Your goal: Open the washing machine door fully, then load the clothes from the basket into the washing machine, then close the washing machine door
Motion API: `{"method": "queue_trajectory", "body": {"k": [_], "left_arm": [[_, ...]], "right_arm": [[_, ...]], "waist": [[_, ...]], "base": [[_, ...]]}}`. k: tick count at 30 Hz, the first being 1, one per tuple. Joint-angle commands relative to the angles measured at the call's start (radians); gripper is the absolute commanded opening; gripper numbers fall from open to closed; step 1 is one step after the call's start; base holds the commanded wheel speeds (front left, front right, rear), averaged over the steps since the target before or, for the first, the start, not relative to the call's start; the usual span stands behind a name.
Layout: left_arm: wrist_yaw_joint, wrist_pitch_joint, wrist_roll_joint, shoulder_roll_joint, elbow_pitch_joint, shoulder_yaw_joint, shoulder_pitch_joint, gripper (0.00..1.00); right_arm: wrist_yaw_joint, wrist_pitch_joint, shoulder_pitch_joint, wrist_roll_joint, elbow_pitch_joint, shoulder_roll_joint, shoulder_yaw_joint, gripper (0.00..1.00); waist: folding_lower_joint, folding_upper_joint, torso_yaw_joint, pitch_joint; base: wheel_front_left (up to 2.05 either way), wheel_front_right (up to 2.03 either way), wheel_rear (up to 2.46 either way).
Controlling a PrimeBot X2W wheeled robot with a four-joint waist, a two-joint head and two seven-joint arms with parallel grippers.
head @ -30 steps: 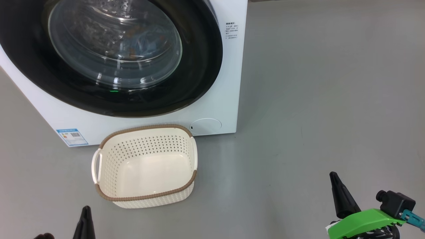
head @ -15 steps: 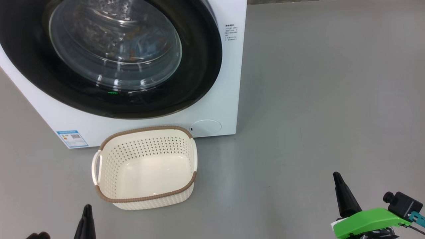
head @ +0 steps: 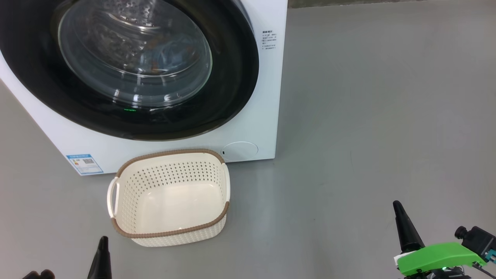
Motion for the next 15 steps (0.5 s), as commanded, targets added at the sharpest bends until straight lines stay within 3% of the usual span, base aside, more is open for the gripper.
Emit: {"method": "queue_trajectory", "body": {"k": [1, 15], "left_arm": [[-0.01, 0.008, -0.031, 0.02, -0.017, 0.021, -0.044, 0.0], [-0.016, 0.046, -0.179, 0.024, -0.002, 0.026, -0.066, 0.0]], "right_arm": [[-0.003, 0.009, -0.029, 0.035, -0.031, -0.002, 0.007, 0.0], [-0.004, 0.047, -0.031, 0.18, -0.035, -0.001, -0.004, 0.0]], "waist": [[0.0, 0.0, 0.0, -0.001], [0.0, 0.0, -0.001, -0.008]], "base": [[0.0, 0.0, 0.0], [0.0, 0.0, 0.0]]}}
